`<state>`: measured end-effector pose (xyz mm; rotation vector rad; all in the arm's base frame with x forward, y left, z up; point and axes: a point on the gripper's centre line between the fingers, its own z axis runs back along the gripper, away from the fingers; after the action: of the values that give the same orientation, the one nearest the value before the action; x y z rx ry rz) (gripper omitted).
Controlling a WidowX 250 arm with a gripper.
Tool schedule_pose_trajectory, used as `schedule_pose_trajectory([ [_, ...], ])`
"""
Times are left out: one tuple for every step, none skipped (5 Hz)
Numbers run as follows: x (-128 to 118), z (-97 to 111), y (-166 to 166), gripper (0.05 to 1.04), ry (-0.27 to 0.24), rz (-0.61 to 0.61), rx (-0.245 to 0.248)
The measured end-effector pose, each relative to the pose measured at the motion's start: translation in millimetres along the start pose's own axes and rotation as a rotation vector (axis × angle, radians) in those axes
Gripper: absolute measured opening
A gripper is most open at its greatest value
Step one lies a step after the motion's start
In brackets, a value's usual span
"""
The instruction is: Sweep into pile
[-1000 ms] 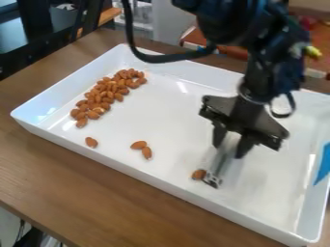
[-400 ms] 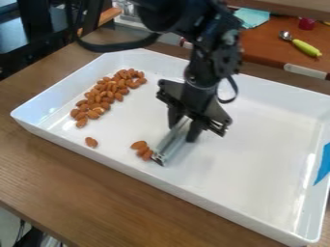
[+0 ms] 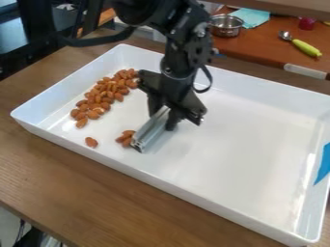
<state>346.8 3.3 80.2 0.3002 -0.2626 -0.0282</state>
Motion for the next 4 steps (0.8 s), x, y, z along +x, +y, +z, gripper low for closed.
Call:
schedule_pose_trajectory([
  [1, -7, 13, 0.380, 0.001, -0.033, 0.034],
  [-4, -11, 30, 0.380, 0.041, -0.082, 0.065],
  [-9, -13, 41, 0.380, 0.090, -0.143, 0.115],
  [-10, -16, 49, 0.380, 0.100, -0.179, 0.172],
])
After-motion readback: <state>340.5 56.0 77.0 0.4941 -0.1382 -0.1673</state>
